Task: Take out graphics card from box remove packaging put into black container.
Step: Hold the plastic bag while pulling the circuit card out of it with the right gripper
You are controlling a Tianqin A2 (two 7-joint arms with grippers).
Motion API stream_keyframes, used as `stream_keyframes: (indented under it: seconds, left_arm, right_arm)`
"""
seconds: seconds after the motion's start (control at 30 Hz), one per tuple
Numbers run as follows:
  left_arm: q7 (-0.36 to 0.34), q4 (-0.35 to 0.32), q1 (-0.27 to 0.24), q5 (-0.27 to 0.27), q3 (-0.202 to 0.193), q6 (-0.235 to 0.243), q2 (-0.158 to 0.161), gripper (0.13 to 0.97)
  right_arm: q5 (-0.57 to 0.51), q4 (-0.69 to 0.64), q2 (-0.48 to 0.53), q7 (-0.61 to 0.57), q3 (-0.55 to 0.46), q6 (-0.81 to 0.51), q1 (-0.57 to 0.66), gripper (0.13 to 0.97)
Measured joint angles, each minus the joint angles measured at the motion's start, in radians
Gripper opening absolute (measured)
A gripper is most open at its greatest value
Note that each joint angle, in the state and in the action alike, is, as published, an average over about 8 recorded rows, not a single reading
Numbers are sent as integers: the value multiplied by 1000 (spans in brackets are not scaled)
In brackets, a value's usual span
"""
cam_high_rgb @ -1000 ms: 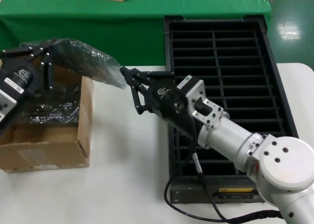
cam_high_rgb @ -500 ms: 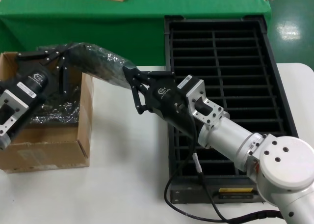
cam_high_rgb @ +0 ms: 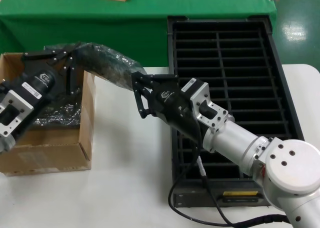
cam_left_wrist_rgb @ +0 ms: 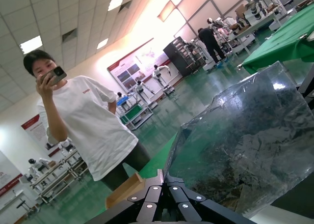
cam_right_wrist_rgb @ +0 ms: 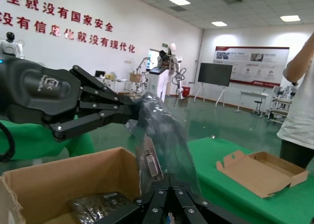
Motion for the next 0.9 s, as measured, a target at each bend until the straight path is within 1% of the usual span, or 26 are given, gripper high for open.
stream_keyframes:
  seconds: [0.07,0.37,0.63,0.9]
  left_arm:
    - [-1,-1,-1,1,3,-1,2,139]
    - [-4,-15,-4,7,14,-11,17,139]
    - [-9,-20,-6,10,23,-13,23,139]
    - [-26,-35,-1,14,29,-18,20,139]
  right_arm:
    - [2,-1,0,-1,-1,-4,0,134]
    - [4,6,3,-2,-5,-15,-3,181]
    - [-6,19,11,13,-8,-14,-6,294]
    - [-18,29,16,26,-14,-12,-8,300]
